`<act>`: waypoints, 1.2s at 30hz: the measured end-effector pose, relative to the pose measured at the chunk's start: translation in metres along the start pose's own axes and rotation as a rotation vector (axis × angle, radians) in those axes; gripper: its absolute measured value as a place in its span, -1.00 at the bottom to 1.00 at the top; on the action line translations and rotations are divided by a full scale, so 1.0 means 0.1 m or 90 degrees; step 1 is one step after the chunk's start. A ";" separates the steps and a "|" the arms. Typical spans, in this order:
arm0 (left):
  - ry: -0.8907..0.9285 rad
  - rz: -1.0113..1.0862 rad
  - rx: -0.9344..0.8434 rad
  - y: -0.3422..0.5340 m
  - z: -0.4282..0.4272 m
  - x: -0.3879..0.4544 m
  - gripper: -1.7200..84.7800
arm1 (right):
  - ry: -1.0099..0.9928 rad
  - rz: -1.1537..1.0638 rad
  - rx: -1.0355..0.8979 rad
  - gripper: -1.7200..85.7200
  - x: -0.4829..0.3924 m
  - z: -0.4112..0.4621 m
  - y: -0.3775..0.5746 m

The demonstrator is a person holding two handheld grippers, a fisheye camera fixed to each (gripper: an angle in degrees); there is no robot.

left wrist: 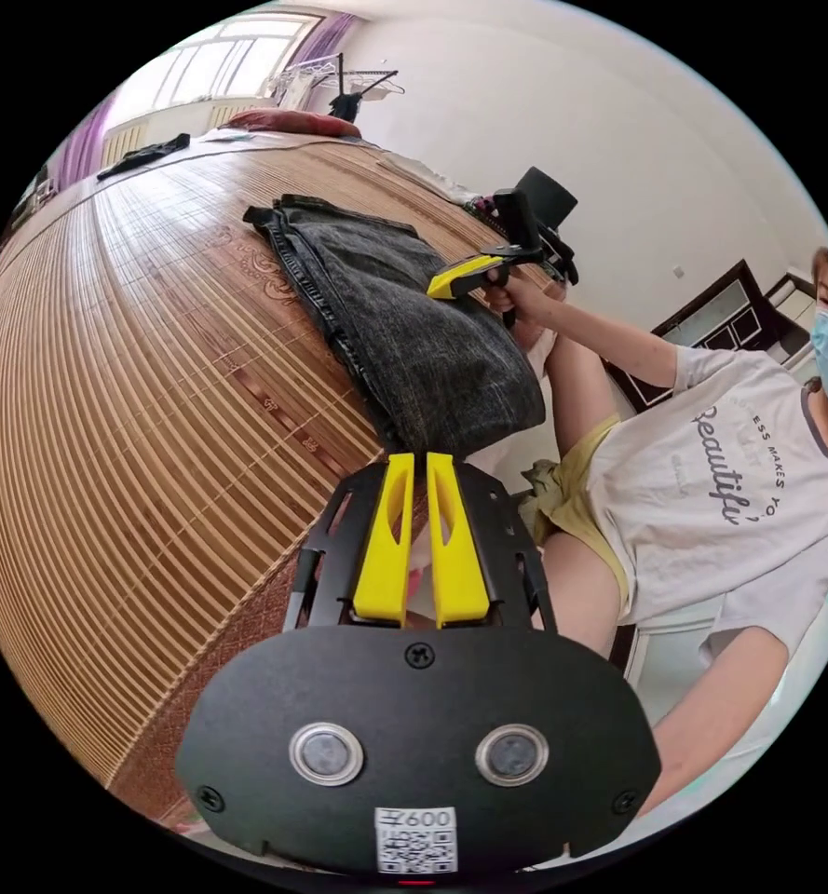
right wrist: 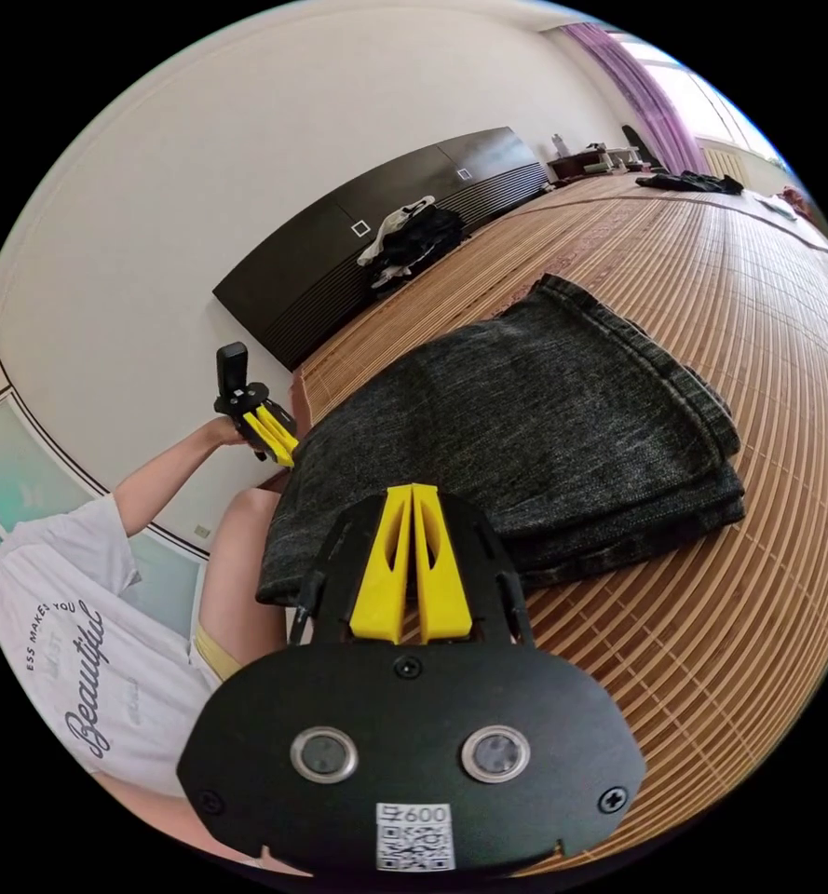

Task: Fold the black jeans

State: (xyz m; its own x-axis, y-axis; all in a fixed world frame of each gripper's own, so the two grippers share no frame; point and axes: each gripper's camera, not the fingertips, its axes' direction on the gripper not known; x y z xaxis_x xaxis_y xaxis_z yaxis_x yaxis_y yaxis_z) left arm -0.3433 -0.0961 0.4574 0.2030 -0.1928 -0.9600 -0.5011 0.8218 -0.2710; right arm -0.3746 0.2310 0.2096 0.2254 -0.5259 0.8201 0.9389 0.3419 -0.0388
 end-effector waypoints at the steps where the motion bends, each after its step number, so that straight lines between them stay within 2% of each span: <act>1: 0.008 -0.006 -0.010 -0.04 -0.02 -0.03 -0.92 | 0.007 -0.004 0.001 -0.98 -0.01 0.00 0.00; 7: -0.005 -0.020 -0.018 -0.03 -0.12 0.00 -0.96 | 0.012 -0.007 0.000 -0.98 0.01 -0.01 0.01; 9: -0.107 0.033 -0.048 -0.10 -0.06 0.32 -0.96 | 0.009 -0.005 0.002 -0.98 0.03 -0.02 0.02; 10: -0.204 0.059 -0.138 -0.11 0.09 0.48 -0.96 | 0.003 -0.001 0.002 -0.98 0.05 -0.02 0.03; 11: -0.224 0.077 -0.174 -0.09 0.16 0.55 -0.96 | -0.002 0.003 0.001 -0.98 0.07 -0.03 0.04; 14: -0.300 0.055 -0.125 -0.04 0.06 0.79 -0.95 | -0.015 0.011 0.002 -0.98 0.10 -0.03 0.07; 16: -0.472 0.138 -0.091 -0.02 0.17 1.37 -0.93 | -0.016 0.012 0.003 -0.98 0.09 -0.04 0.09; 17: -0.517 0.173 -0.091 -0.02 0.27 1.56 -0.92 | -0.016 0.012 0.002 -0.98 0.09 -0.04 0.11; 19: -0.654 0.342 -0.118 -0.01 0.84 2.30 -0.84 | -0.014 0.010 0.003 -0.98 0.06 -0.04 0.14; 22: -0.724 0.548 -0.194 0.07 1.74 3.01 -0.76 | -0.011 0.008 0.003 -0.98 0.02 -0.03 0.19; 25: -0.796 0.656 -0.260 0.14 2.52 3.34 -0.73 | -0.005 0.004 0.005 -0.98 -0.06 -0.03 0.27; 28: -0.870 0.760 -0.254 0.30 3.47 3.58 -0.71 | 0.006 -0.002 0.008 -0.98 -0.17 -0.02 0.35; 31: -0.914 0.780 -0.241 0.37 4.03 3.56 -0.71 | 0.028 -0.016 0.011 -0.98 -0.32 0.00 0.46; 36: -0.952 0.682 -0.161 0.27 4.38 3.38 -0.76 | 0.067 -0.040 0.015 -0.98 -0.61 0.03 0.65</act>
State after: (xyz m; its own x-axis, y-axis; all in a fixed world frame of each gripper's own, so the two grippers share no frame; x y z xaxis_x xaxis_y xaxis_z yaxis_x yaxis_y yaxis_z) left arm 0.0803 0.0956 0.1564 0.1649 0.9804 0.1076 -0.9702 0.1416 0.1965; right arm -0.3282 0.2880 0.1587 0.1938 -0.6257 0.7556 0.9459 0.3234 0.0252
